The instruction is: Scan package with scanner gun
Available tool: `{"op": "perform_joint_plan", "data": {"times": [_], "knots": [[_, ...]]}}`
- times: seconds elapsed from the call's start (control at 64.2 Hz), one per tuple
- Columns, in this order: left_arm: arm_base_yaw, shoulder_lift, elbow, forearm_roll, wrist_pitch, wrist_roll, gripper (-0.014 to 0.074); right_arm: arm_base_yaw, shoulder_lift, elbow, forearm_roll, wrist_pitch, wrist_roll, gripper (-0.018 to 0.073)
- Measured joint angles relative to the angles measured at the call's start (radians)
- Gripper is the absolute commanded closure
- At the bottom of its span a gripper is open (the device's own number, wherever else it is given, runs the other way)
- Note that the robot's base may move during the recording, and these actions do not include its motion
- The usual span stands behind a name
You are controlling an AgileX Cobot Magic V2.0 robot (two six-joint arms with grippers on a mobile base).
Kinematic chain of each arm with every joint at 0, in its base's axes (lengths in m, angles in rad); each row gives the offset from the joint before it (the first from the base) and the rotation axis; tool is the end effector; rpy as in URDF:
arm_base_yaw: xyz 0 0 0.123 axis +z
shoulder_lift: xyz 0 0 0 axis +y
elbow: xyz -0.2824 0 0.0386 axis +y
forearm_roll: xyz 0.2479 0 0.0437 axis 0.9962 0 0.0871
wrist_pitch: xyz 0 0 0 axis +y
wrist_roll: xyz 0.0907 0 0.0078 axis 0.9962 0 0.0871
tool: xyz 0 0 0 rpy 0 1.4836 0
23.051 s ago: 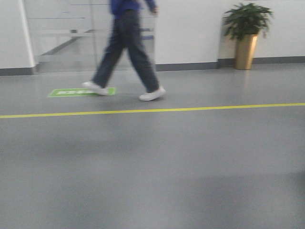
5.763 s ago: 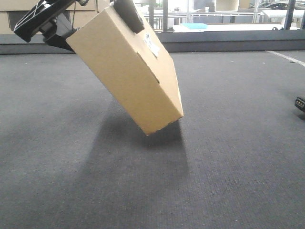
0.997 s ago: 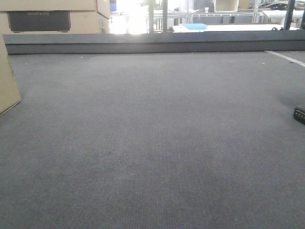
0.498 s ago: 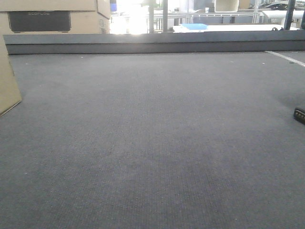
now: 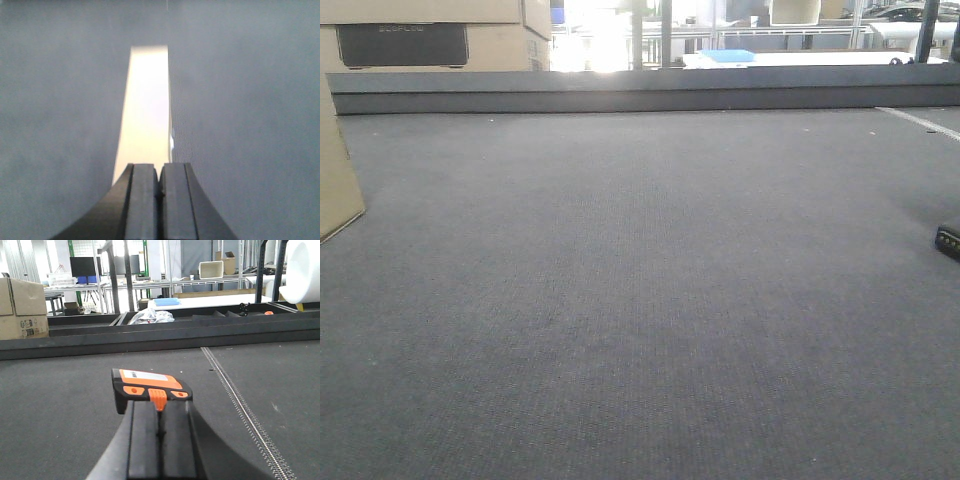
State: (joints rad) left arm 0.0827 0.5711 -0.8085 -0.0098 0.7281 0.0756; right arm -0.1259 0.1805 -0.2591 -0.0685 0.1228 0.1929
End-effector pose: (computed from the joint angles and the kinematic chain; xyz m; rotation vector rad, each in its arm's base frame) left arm 0.0973 0.0075 0.3730 -0.0100 1.9754 0.0920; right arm 0.0632 -0.0088 0.2785 0.1977 1.5147 -0.0072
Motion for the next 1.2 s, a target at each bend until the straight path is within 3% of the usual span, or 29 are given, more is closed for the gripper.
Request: {"op": "perform_joint_plan", "data": {"times": [0.156, 0.358, 0.561, 0.748, 1.199], "knots": [[0.000, -0.164, 0.105, 0.000, -0.098, 0.000, 0.0708, 0.000, 0.000, 0.000, 0.000, 0.005, 0.000, 0.0728], [0.000, -0.366, 0.235, 0.000, -0.118, 0.000, 0.0708, 0.003, 0.000, 0.000, 0.000, 0.022, 0.000, 0.0728], [0.000, -0.488, 0.251, 0.000, -0.124, 0.000, 0.0708, 0.054, 0.000, -0.051, 0.000, 0.064, 0.000, 0.0728], [0.000, -0.524, 0.251, 0.000, -0.127, -0.001, 0.0708, 0.088, -0.001, -0.081, 0.002, 0.061, 0.000, 0.0728], [0.000, -0.526, 0.251, 0.000, -0.128, -0.001, 0.0708, 0.088, -0.001, -0.081, 0.004, 0.062, 0.000, 0.0728]]}}
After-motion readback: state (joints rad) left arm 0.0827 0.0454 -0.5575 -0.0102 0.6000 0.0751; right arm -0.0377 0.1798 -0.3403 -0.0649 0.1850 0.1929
